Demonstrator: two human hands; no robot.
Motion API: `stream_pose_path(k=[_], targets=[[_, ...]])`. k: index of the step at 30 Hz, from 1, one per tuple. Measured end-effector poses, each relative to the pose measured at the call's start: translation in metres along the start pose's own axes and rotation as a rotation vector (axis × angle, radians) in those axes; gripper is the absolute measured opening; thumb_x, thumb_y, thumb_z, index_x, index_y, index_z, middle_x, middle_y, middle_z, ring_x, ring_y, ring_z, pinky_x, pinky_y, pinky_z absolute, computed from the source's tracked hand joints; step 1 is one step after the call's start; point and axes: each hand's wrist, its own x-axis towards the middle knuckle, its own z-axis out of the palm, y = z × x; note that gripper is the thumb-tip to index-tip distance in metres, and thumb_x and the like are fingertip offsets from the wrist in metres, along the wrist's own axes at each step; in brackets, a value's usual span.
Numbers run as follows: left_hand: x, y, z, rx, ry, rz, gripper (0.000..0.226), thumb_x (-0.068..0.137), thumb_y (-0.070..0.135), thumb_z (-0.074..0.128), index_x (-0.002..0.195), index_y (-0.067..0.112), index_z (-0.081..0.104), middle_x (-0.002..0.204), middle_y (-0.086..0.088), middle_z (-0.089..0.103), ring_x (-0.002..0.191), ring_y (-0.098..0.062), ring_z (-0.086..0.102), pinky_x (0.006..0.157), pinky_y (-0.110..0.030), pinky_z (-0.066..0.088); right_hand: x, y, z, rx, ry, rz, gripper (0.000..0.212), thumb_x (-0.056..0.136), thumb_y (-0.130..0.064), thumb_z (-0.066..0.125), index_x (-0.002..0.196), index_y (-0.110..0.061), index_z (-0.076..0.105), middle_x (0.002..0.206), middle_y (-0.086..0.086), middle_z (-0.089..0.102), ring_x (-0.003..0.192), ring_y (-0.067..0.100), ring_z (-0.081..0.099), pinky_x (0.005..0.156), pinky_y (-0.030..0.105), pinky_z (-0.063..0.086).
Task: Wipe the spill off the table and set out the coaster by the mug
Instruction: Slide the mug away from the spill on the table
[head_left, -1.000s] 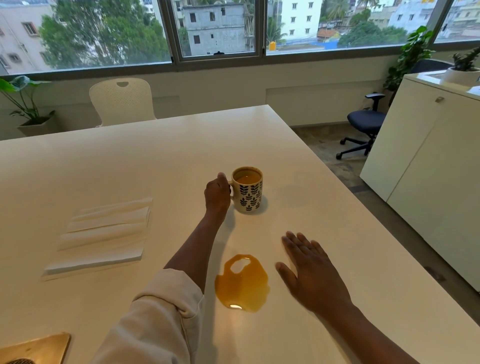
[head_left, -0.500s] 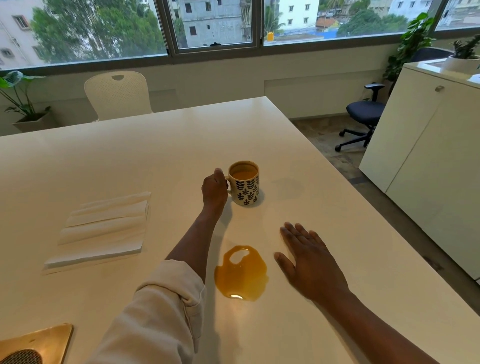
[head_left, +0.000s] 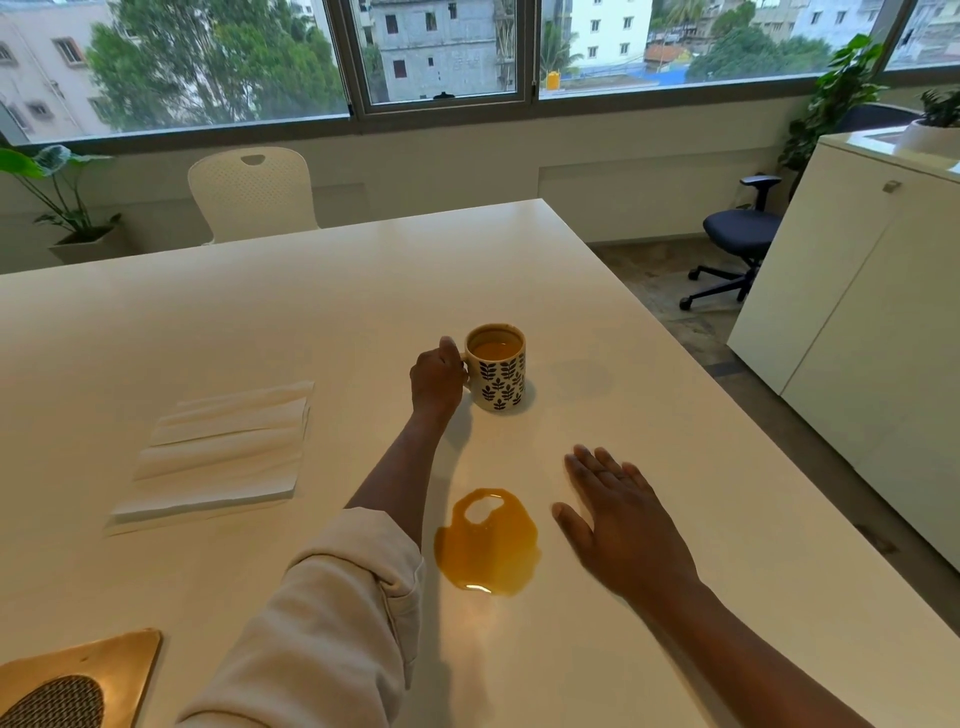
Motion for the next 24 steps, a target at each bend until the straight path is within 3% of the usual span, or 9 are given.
stream_pose_path(k=[6, 12, 16, 20, 24], targets=[[-0.004, 0.006, -0.009, 0.051, -0.014, -0.055, 0.064, 0.104, 0.045, 0.025, 0.089, -0.002, 0.066, 0.089, -0.02, 0.069, 0.08, -0.032, 0.062, 0.076, -0.046, 0.053, 0.0, -0.001, -0.002, -0.014, -0.028, -0.006, 0.075, 0.091, -0.065, 0.011, 0.154, -0.026, 0.022, 0.161, -0.008, 0.019, 0.149, 0.009, 0.01, 0.122, 0.035, 0.012], [-0.013, -0.001, -0.022, 0.015, -0.014, -0.127, 0.051, 0.097, 0.056, 0.031, 0.105, 0.011, 0.053, 0.1, -0.012, 0.064, 0.092, -0.033, 0.064, 0.085, -0.053, 0.055, 0.001, 0.0, -0.002, -0.031, -0.056, -0.011, 0.078, 0.089, -0.065, 0.004, 0.155, -0.025, 0.016, 0.162, -0.007, 0.014, 0.15, 0.01, 0.006, 0.123, 0.036, 0.01], [-0.025, -0.007, -0.033, 0.112, -0.015, -0.045, 0.048, 0.101, 0.045, 0.034, 0.103, 0.004, 0.059, 0.097, -0.013, 0.065, 0.086, -0.029, 0.06, 0.073, -0.041, 0.05, 0.002, 0.001, -0.005, -0.032, -0.113, -0.018, 0.081, 0.085, -0.061, -0.003, 0.155, -0.023, 0.01, 0.163, -0.007, 0.006, 0.15, 0.011, 0.0, 0.122, 0.034, 0.003], [-0.037, -0.016, -0.044, 0.213, -0.007, 0.049, 0.043, 0.102, 0.038, 0.038, 0.1, 0.002, 0.063, 0.099, -0.014, 0.067, 0.088, -0.026, 0.059, 0.071, -0.031, 0.038, 0.006, -0.004, -0.011, 0.032, -0.129, 0.004, 0.058, 0.102, -0.045, 0.018, 0.155, -0.022, 0.013, 0.163, -0.005, 0.009, 0.151, 0.013, 0.002, 0.122, 0.036, 0.003], [-0.055, -0.021, -0.059, 0.272, 0.004, 0.097, 0.033, 0.1, 0.034, 0.047, 0.103, 0.005, 0.061, 0.101, -0.012, 0.064, 0.087, -0.021, 0.055, 0.073, -0.03, 0.038, 0.013, -0.009, -0.012, 0.104, -0.127, 0.017, 0.055, 0.104, -0.035, 0.029, 0.155, -0.019, 0.016, 0.163, -0.002, 0.011, 0.151, 0.015, 0.004, 0.122, 0.042, 0.005]])
